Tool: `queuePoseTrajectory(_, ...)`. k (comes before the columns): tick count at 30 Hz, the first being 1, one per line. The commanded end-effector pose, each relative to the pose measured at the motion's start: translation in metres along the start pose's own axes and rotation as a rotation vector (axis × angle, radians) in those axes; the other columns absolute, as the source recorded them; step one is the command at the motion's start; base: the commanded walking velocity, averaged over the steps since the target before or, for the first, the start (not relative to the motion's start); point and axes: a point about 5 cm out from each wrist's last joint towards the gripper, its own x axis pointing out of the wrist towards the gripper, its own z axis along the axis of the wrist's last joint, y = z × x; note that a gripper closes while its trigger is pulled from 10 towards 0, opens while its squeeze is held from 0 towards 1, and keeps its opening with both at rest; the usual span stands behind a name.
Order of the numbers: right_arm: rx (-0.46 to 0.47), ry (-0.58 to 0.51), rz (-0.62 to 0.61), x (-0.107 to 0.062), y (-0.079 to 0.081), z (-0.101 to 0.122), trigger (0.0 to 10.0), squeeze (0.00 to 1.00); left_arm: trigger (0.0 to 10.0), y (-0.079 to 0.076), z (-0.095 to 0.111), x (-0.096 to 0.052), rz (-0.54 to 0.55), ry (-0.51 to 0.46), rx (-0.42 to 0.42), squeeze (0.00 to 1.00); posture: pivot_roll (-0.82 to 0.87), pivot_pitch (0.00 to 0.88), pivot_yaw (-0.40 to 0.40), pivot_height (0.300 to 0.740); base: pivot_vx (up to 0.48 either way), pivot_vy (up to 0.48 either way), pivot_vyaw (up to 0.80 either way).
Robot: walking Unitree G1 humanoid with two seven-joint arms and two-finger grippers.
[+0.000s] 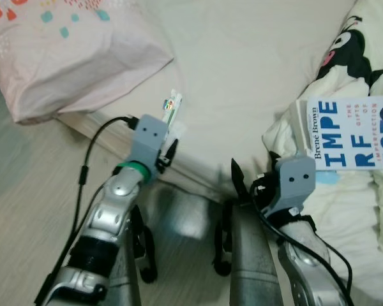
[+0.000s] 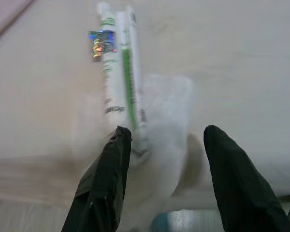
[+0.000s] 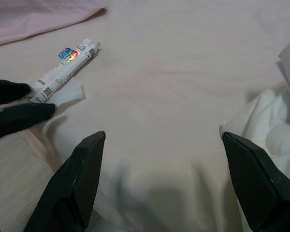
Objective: Clean up the room
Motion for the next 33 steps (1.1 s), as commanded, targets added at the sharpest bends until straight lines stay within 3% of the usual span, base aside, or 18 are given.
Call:
queuePoseTrajectory(1,-0.001,0.033,0.0,-0.005,0.001,-0.007,10.0,0.0,10.0,-0.003,-0.016,-0.001,0.004,0.052,-0.008,0.0,-0.17,0.415,0.103,0.601,0.0,0.0,0.0)
queuePoseTrajectory(3,-0.001,0.034,-0.004,-0.007,0.001,-0.007,10.0,0.0,10.0,-0.007,-0.017,0.011,0.025,0.077,0.013,0.0,-0.18,0.421,0.105,0.601,0.0,0.0,0.0)
queuePoseTrajectory(6,-0.001,0.035,-0.007,-0.008,0.001,-0.007,10.0,0.0,10.0,-0.007,-0.014,0.016,0.044,0.077,0.025,0.0,-0.18,0.425,0.105,0.601,0.0,0.0,0.0)
queuePoseTrajectory(7,-0.001,0.036,-0.009,-0.009,0.0,-0.007,10.0,0.0,10.0,-0.007,-0.011,0.019,0.06,0.068,0.045,0.15,-0.19,0.427,0.106,0.601,0.0,0.0,0.0)
queuePoseTrajectory(8,-0.001,0.036,-0.009,-0.009,0.0,-0.007,10.0,0.0,10.0,-0.007,-0.011,0.019,0.06,0.068,0.045,0.15,-0.19,0.427,0.106,0.601,0.0,0.0,0.0)
queuePoseTrajectory(9,-0.001,0.038,-0.012,-0.011,0.0,-0.007,10.0,0.0,10.0,-0.005,-0.007,0.022,0.071,0.055,0.06,1.0,-0.19,0.431,0.108,0.601,0.0,0.0,0.0)
queuePoseTrajectory(13,0.0,0.04,-0.015,-0.012,0.001,-0.007,10.0,0.0,10.0,-0.002,-0.001,0.026,0.085,0.029,0.08,1.0,-0.19,0.433,0.11,0.601,0.0,0.0,0.0)
queuePoseTrajectory(20,0.005,0.044,-0.014,-0.013,0.002,-0.009,10.0,0.0,10.0,0.005,-0.007,0.026,0.103,0.037,0.198,1.0,-0.18,0.437,0.111,0.601,0.0,0.0,0.0)
queuePoseTrajectory(21,0.007,0.044,-0.012,-0.012,0.003,-0.009,10.0,0.0,10.0,0.006,-0.01,0.026,0.107,0.052,0.216,0.2,-0.18,0.437,0.111,0.601,0.0,0.0,0.0)
queuePoseTrajectory(22,0.008,0.044,-0.01,-0.012,0.003,-0.009,10.0,0.0,10.0,0.007,-0.016,0.025,0.112,0.08,0.232,0.0,-0.18,0.439,0.109,0.601,0.0,0.0,0.0)
queuePoseTrajectory(27,0.009,0.044,-0.009,-0.012,0.004,-0.009,10.0,0.0,10.0,0.009,-0.021,0.025,0.119,0.11,0.243,0.0,-0.18,0.439,0.109,0.601,0.0,0.0,0.0)
queuePoseTrajectory(28,0.009,0.044,-0.009,-0.012,0.004,-0.009,10.0,0.0,10.0,0.008,-0.032,0.023,0.109,0.182,0.191,0.0,-0.19,0.437,0.11,0.601,0.0,0.0,0.0)
queuePoseTrajectory(29,0.008,0.044,-0.01,-0.012,0.004,-0.009,10.0,0.0,6.3,0.007,-0.04,0.021,0.108,0.241,0.132,0.0,-0.19,0.436,0.111,0.601,0.0,0.0,0.0)
queuePoseTrajectory(31,0.007,0.045,-0.011,-0.013,0.004,-0.009,10.0,0.0,6.3,0.005,-0.046,0.02,0.106,0.279,0.091,0.0,-0.19,0.436,0.111,0.601,0.0,0.0,0.0)
queuePoseTrajectory(32,0.007,0.045,-0.012,-0.013,0.004,-0.009,10.0,0.0,0.0,0.004,-0.049,0.019,0.106,0.299,0.068,0.0,-0.19,0.436,0.111,0.601,0.0,0.0,0.0)
queuePoseTrajectory(33,0.007,0.045,-0.012,-0.013,0.004,-0.008,10.0,0.0,0.0,0.004,-0.047,0.02,0.107,0.289,0.063,0.0,-0.19,0.434,0.111,0.601,0.0,0.0,0.0)
